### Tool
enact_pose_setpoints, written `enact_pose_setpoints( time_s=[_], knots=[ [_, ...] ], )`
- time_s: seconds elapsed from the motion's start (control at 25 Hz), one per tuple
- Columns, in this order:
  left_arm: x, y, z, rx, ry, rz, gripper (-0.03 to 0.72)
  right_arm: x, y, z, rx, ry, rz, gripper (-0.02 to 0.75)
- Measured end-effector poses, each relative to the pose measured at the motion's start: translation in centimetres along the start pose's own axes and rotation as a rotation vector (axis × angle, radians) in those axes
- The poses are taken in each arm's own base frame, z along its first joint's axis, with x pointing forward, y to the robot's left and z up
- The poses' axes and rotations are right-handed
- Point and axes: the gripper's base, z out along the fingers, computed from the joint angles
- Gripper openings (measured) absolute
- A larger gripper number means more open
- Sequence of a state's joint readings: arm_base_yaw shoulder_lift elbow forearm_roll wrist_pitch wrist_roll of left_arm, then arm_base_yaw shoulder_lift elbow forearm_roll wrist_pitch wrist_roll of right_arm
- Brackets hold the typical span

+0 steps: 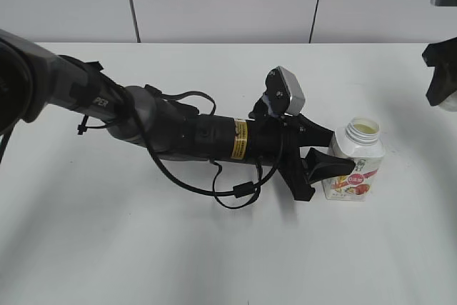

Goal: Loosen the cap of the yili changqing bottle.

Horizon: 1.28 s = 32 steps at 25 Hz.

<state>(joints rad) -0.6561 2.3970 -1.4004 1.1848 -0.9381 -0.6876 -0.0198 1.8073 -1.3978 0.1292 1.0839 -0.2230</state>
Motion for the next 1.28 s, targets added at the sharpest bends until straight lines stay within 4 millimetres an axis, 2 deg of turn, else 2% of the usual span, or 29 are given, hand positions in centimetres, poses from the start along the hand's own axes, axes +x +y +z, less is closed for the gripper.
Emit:
enact_pose_setpoints(
  time_s=[0.2,0.4,0.6,0.72,0.8,0.92,1.0,1.2,1.28],
  knots=[
    [0.0,0.0,0.0,0.0,0.0,0.0,0.38,0.8,-0.2,3.7,-0.013,-0.034,0.046,0.389],
    [0.0,0.0,0.0,0.0,0.0,0.0,0.38,0.9,-0.7,7.8,-0.023,0.01,0.073,0.389],
    [0.0,0.0,0.0,0.001,-0.001,0.0,0.38,0.8,-1.0,10.4,-0.023,0.034,0.085,0.389],
    [0.0,0.0,0.0,0.001,-0.001,0.0,0.38,0.8,-1.1,10.9,-0.023,0.04,0.087,0.389],
    [0.0,0.0,0.0,0.001,-0.001,0.0,0.38,0.7,-1.1,10.9,-0.019,0.026,0.087,0.423],
    [0.0,0.0,0.0,0.001,-0.001,0.0,0.38,0.5,-1.2,10.9,-0.014,0.009,0.086,0.559],
    [0.0,0.0,0.0,0.001,-0.001,0.0,0.38,0.5,-1.2,10.9,-0.014,0.007,0.087,0.621],
    [0.0,-0.1,0.0,0.006,0.003,0.006,0.38,0.5,-1.1,10.9,-0.02,0.006,0.092,0.637],
    [0.0,-0.1,0.0,0.009,0.004,0.01,0.404,0.5,-1.1,10.9,-0.024,0.008,0.096,0.633]
  ],
)
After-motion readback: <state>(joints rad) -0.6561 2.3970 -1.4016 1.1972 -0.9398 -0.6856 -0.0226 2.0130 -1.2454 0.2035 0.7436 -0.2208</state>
